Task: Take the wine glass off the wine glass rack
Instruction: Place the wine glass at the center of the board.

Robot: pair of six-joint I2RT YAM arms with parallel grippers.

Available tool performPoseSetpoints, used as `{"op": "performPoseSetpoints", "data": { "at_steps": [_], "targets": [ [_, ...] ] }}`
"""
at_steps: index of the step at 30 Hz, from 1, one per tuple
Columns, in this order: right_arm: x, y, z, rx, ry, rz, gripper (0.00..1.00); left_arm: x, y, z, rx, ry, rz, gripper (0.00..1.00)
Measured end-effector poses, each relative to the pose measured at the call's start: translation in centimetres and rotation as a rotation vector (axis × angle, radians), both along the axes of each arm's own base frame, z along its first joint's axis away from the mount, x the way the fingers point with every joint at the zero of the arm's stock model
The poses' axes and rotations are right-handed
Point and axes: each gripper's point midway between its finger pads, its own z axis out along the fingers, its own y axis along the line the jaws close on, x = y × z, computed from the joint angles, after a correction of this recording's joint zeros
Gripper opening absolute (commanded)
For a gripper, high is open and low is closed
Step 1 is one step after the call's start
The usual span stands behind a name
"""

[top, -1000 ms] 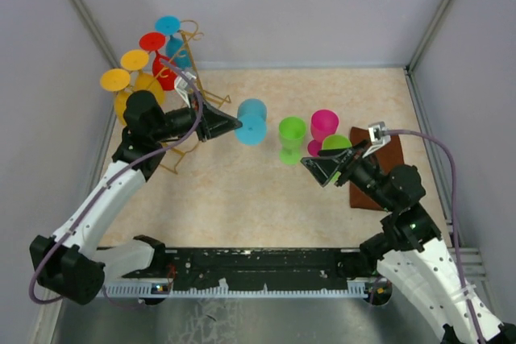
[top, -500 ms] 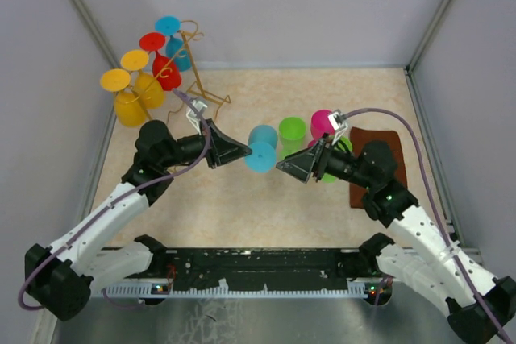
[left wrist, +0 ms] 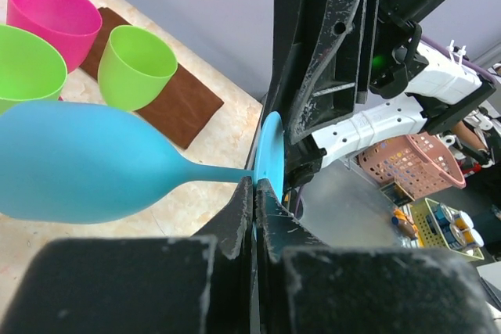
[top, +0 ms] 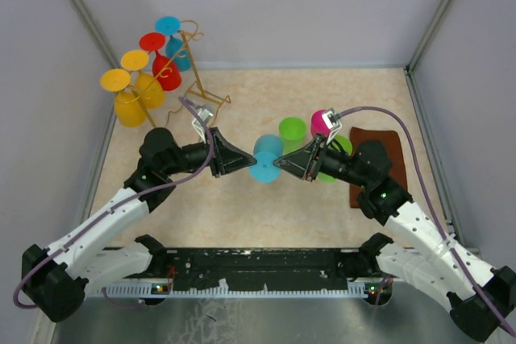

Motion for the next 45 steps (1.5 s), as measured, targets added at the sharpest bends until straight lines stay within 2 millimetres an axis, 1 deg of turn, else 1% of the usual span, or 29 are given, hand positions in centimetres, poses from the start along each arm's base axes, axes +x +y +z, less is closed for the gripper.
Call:
{"op": "performPoseSetpoints", "data": {
  "at_steps": [1, 2, 4, 6, 11, 12, 14, 15, 17, 22, 28, 33, 35, 37, 38, 42, 43, 44, 45],
  "targets": [
    [0.0, 0.0, 0.2, 0.006, -0.004, 0.003, 0.08, -0.1, 0.0, 0.0, 0.0, 0.0, -0.001, 0.0],
    [-0.1, 0.0, 0.3, 0.01, -0.007, 0.004, 0.06, -0.2, 0.0, 0.1, -0.001, -0.001, -0.002, 0.0],
    [-0.1, 0.1, 0.5, 0.016, -0.012, 0.006, 0.04, -0.4, 0.0, 0.2, -0.005, -0.004, -0.004, 0.0],
    [-0.1, 0.1, 0.6, 0.019, -0.016, 0.011, 0.0, -0.5, 0.1, 0.4, -0.01, -0.005, -0.002, 0.0],
    [-0.2, 0.2, 0.6, 0.018, -0.019, 0.024, 0.0, -0.8, 0.2, 0.3, -0.016, 0.008, -0.003, 0.0],
    [-0.2, 0.3, 0.6, 0.018, -0.019, 0.025, 0.0, -0.9, 0.2, 0.3, -0.017, 0.011, -0.001, 0.04],
    [-0.2, 0.3, 0.5, 0.014, -0.021, 0.028, 0.0, -0.9, 0.3, 0.2, -0.017, 0.013, 0.001, 0.19],
    [-0.2, 0.3, 0.4, 0.012, -0.022, 0.028, 0.0, -0.9, 0.3, 0.2, -0.017, 0.015, 0.001, 0.22],
    [-0.3, 0.3, 0.4, 0.007, -0.018, 0.032, 0.0, -1.1, 0.2, 0.0, -0.015, 0.02, -0.006, 0.24],
    [-0.5, 0.5, 1.0, -0.004, -0.052, 0.047, 0.0, -2.1, 0.3, -0.8, -0.011, 0.044, -0.031, 0.25],
    [-0.9, 0.6, 1.1, -0.024, -0.094, 0.067, 0.0, -3.1, 0.5, -1.4, -0.02, 0.079, -0.062, 0.23],
    [-1.4, 1.0, 1.6, -0.034, -0.125, 0.092, 0.0, -3.6, 0.2, -1.1, -0.049, 0.093, -0.088, 0.19],
    [-1.7, 1.2, 1.8, -0.036, -0.141, 0.104, 0.0, -3.8, -0.1, -0.9, -0.058, 0.09, -0.105, 0.14],
    [-1.9, 1.3, 1.9, -0.038, -0.157, 0.109, 0.0, -4.0, -0.4, -1.0, -0.059, 0.095, -0.124, 0.03],
    [-1.9, 1.3, 1.8, -0.042, -0.161, 0.111, 0.0, -4.1, -0.6, -1.2, -0.057, 0.098, -0.137, 0.0],
    [-1.8, 1.2, 1.4, -0.062, -0.169, 0.102, 0.0, -4.2, -0.8, -1.6, -0.046, 0.103, -0.152, 0.0],
    [-1.7, 1.1, 1.4, -0.065, -0.176, 0.098, 0.05, -4.3, -0.8, -1.7, -0.043, 0.095, -0.156, 0.0],
    [-1.8, 1.1, 1.4, -0.067, -0.181, 0.097, 0.16, -4.3, -0.9, -1.7, -0.042, 0.088, -0.158, 0.0],
    [-1.8, 1.0, 1.4, -0.072, -0.187, 0.094, 0.33, -4.4, -0.9, -1.7, -0.039, 0.074, -0.161, 0.0]
  ]
}}
